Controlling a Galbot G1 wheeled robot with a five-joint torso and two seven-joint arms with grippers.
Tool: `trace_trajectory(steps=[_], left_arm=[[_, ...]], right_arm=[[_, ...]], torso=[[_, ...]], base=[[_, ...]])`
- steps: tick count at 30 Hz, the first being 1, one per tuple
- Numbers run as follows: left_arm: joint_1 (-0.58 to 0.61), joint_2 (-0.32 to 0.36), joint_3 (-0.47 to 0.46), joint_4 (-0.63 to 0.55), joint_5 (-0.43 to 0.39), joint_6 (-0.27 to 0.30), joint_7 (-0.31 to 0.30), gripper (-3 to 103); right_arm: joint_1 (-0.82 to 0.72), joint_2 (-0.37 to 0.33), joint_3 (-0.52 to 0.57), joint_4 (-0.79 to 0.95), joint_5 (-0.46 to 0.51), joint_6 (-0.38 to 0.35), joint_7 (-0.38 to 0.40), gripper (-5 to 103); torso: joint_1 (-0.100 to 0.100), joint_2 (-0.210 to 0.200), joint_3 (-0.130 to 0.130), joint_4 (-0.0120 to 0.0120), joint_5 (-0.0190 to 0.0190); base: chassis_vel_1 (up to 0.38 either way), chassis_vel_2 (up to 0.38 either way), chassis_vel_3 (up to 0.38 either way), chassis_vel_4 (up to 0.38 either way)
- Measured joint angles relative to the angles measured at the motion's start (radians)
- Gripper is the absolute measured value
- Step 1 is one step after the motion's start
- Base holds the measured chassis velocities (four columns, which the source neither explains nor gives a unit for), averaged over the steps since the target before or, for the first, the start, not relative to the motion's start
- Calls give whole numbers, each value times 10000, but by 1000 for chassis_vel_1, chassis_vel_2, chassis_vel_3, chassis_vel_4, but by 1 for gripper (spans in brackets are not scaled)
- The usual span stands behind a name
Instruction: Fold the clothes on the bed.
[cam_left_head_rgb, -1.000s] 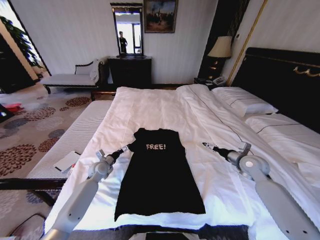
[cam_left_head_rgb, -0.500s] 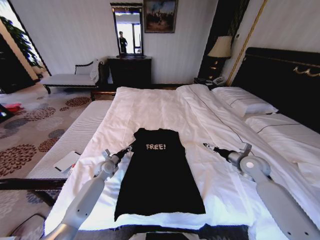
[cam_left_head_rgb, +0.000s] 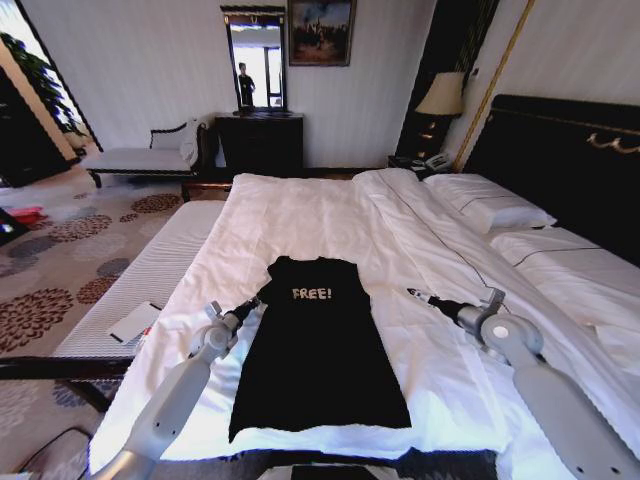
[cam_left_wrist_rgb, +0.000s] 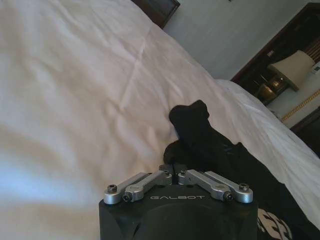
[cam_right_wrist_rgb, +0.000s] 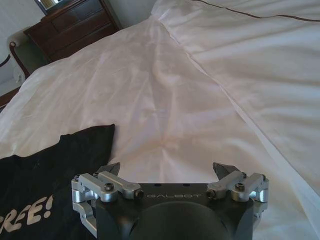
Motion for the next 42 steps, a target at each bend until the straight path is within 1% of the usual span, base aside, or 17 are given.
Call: trace_trajectory(steps=[6,9,16,23,30,35,42], left_arm=[[293,94,-314,-268,79,-136,-17,0],[759,307,-685,-661,79,-217,0,0],[1270,558,-1186,-1036,201,-440,31,0],[1533,617,-1228,-1241,529,-565,107,0],[1631,677,-1429,-1535,444,-641,18,0],[1933,812,-1533,-1805,487,-672,26,0],[2229,835,-1685,-2000,541,-748,28,0]], right_arm=[[-175,8,129,89,-33,6,-5,100],[-251,32,149,108,-123,14,-40,100],[-256,139,4,117,-278,33,-78,100],[-250,127,-20,129,-315,46,-95,100],[-486,156,58,149,-524,102,-211,100],[-444,173,59,152,-533,146,-220,100],[-403,191,46,157,-546,155,-227,100]], torso=[[0,0,0,-1,-1],[-1,0,0,3,0],[-1,0,0,1,1],[-2,0,0,1,-1],[-1,0,0,-2,2],[-1,0,0,3,0],[-1,1,0,2,0]], base=[[0,0,0,0],[0,0,0,0],[0,0,0,0],[0,0,0,0],[0,0,0,0],[0,0,0,0],[0,0,0,0]])
